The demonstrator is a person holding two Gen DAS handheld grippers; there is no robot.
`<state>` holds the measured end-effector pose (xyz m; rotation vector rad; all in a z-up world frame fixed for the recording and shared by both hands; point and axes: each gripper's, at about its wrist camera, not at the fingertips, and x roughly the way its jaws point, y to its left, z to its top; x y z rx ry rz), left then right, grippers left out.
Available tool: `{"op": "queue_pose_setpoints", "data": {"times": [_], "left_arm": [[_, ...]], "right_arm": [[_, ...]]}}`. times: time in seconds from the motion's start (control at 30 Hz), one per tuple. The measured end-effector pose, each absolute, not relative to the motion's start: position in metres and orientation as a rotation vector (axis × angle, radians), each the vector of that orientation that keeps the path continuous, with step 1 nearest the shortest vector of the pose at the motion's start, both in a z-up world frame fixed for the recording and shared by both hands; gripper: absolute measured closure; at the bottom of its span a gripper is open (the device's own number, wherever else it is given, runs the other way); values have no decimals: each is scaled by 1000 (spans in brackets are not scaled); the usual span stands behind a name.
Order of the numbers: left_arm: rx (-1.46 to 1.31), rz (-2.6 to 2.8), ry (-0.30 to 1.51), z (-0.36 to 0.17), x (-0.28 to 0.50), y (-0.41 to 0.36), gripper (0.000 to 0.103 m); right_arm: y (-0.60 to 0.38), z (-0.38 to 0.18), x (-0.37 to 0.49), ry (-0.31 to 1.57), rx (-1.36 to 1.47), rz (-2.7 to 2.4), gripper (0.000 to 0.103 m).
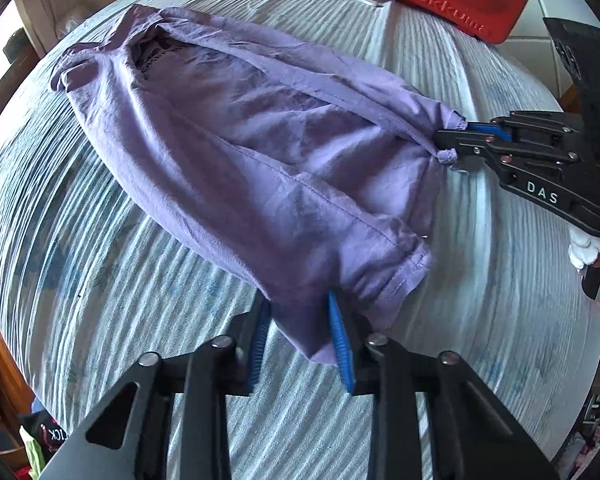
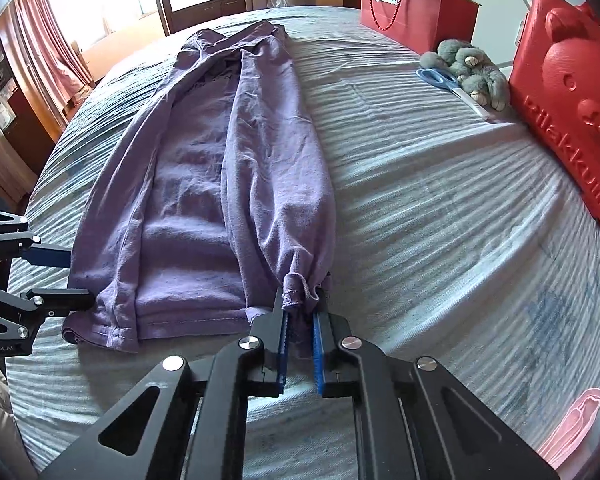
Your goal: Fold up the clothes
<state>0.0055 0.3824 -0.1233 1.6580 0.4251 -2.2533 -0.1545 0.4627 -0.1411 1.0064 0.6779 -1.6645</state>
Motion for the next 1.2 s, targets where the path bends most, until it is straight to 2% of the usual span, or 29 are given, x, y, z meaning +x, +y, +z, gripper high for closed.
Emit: {"op": "queue_pose_setpoints", "data": {"times": [0.07, 0.27, 0.47, 0.6, 0.83, 0.97, 1.0, 1.03, 1.07, 1.1, 1.13, 1.17, 1.2], "left_arm": [[1653, -2278, 404, -117, 6, 381, 95], [1572, -2408, 431, -67, 13, 355, 96], [1492, -2448, 491, -35, 6, 268, 96], [1441, -2462, 471, -20, 6, 201, 96], [1448, -2556, 505, -22, -17, 66, 96], [1510, -2571, 517, -39, -40, -6, 96], [1529, -2565, 538, -44, -46, -23, 95], [1557, -2554, 562, -49, -51, -39, 89], [1590, -2536, 565, -53, -56, -52, 69], [1611, -2541, 531, -55, -60, -59, 51], [1631, -2546, 495, -57, -64, -66, 22], [1633, -2572, 455, -53, -64, -67, 22], [1636, -2603, 411, -49, -65, -65, 22]], "right_arm": [[464, -135, -156, 644, 1016, -1681, 95], [460, -98, -162, 510, 999, -1737, 95], [416, -56, -157, 417, 903, -1776, 95], [358, -35, -152, 375, 841, -1788, 95], [205, -18, -166, 409, 824, -1838, 95], [119, -31, -190, 454, 920, -1875, 94], [102, -36, -199, 439, 961, -1881, 90], [89, -41, -207, 399, 1004, -1885, 89], [80, -45, -214, 365, 1036, -1897, 83], [73, -48, -220, 334, 1065, -1910, 68], [68, -50, -224, 320, 1083, -1937, 61], [69, -51, -226, 312, 1096, -1964, 56], [73, -50, -225, 297, 1104, -1984, 56]]}}
